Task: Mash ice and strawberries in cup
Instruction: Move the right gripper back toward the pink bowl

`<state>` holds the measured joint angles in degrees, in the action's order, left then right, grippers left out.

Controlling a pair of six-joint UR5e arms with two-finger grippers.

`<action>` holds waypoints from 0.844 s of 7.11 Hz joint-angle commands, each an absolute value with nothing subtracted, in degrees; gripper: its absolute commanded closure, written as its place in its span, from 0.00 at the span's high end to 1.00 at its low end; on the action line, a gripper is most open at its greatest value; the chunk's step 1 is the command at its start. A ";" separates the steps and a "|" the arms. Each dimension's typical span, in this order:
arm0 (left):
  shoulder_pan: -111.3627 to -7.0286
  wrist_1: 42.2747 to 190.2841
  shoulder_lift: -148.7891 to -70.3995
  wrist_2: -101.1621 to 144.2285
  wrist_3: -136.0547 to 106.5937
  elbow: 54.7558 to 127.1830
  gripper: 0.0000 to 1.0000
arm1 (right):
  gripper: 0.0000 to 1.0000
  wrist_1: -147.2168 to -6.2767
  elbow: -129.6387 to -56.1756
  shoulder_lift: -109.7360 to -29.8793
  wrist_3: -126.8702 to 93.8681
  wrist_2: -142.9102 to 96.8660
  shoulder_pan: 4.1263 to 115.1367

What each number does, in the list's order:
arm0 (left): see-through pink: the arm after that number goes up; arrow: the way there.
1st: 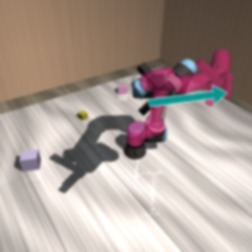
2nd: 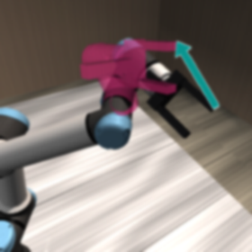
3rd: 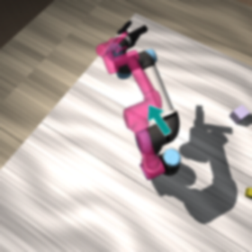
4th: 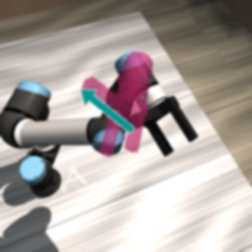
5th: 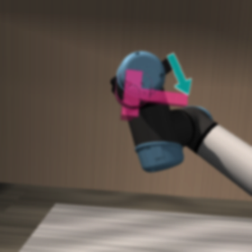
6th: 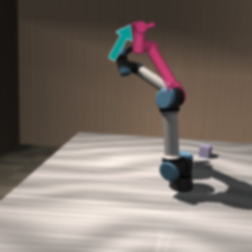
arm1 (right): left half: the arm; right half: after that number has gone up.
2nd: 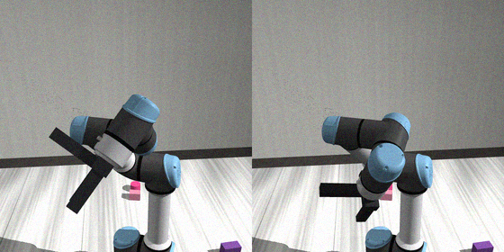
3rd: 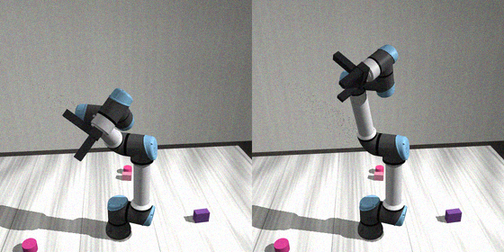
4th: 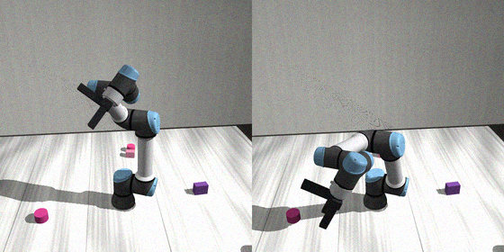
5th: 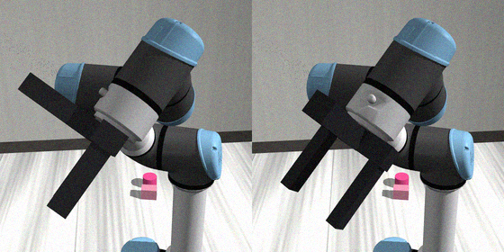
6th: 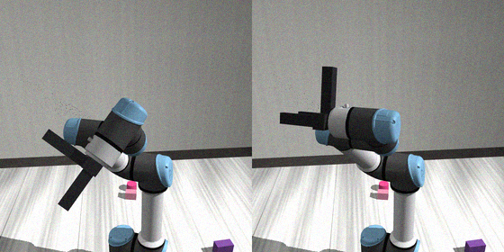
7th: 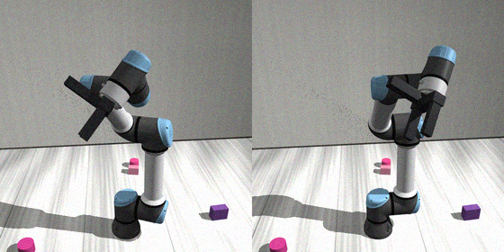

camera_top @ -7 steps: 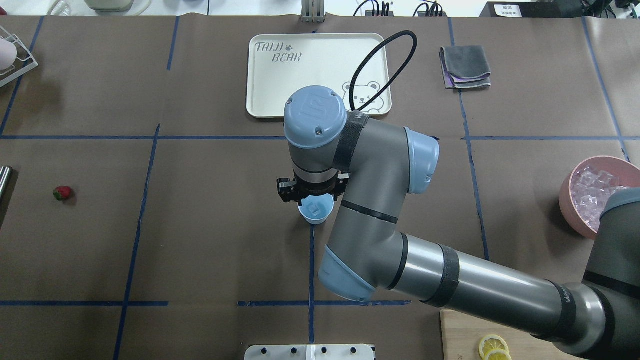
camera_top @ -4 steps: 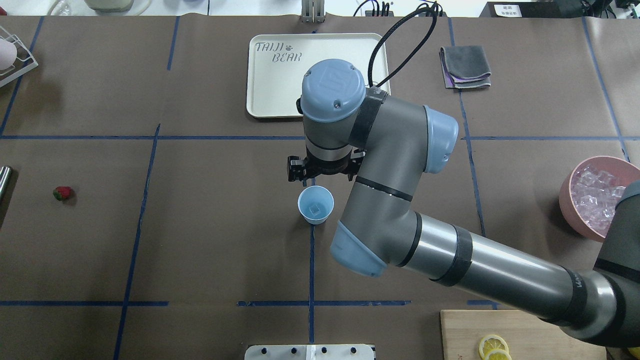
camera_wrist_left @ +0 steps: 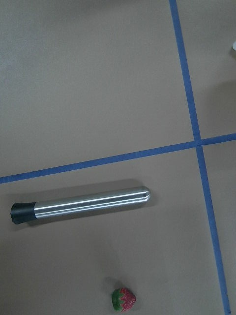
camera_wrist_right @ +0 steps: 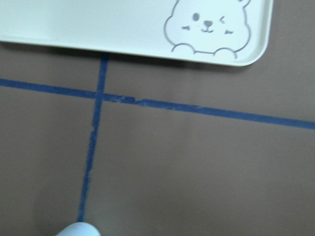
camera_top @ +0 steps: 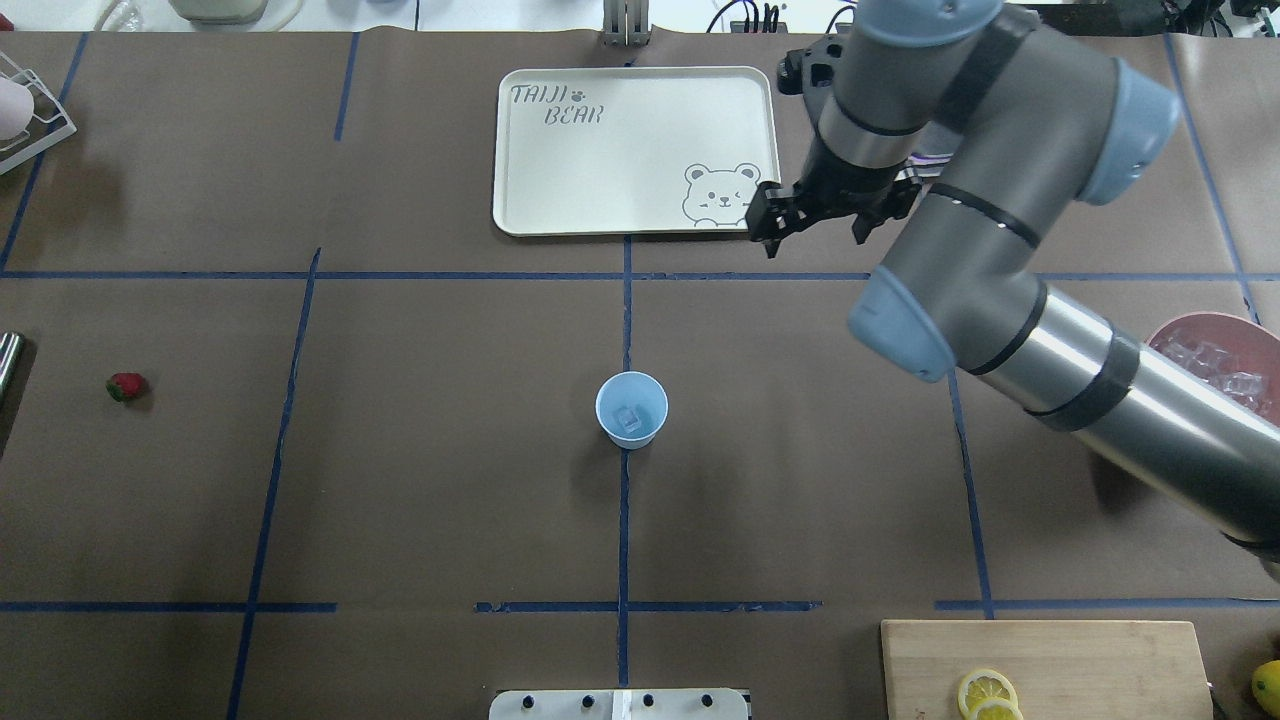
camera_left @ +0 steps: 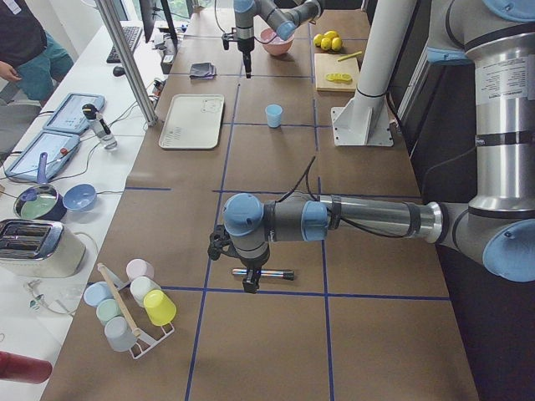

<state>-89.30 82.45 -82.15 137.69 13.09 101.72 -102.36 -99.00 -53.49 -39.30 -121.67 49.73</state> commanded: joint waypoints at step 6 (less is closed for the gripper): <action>-89.30 82.53 -81.65 137.81 13.18 101.95 1.00 | 0.98 -102.04 -103.09 -76.08 -6.47 -129.19 72.56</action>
<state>-89.30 82.50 -81.82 137.78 13.18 101.92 -102.02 -102.75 -72.35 -12.31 -128.54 68.66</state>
